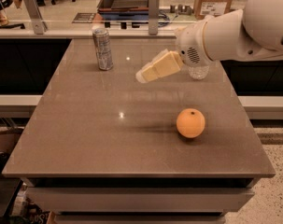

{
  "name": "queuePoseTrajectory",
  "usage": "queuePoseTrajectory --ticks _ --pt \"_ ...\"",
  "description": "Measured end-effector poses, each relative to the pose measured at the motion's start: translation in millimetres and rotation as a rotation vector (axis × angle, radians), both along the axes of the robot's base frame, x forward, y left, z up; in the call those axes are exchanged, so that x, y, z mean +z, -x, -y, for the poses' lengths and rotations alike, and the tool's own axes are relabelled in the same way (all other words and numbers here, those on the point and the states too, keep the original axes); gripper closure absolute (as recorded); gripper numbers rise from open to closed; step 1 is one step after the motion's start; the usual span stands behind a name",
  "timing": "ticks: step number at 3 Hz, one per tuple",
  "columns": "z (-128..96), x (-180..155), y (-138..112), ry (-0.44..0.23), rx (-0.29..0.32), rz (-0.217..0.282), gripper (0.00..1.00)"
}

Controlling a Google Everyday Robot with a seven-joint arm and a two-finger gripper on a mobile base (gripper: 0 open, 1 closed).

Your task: Pick redbull can

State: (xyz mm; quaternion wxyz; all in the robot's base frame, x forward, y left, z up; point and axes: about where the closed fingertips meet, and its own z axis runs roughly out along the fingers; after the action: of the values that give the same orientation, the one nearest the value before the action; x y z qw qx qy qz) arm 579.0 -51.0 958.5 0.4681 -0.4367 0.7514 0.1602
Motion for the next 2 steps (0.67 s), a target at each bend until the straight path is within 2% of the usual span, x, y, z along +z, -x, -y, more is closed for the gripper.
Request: queuePoseTrajectory --ticks 2 --pt "-45 -3 -47 -0.113 0.013 0.064 0.0"
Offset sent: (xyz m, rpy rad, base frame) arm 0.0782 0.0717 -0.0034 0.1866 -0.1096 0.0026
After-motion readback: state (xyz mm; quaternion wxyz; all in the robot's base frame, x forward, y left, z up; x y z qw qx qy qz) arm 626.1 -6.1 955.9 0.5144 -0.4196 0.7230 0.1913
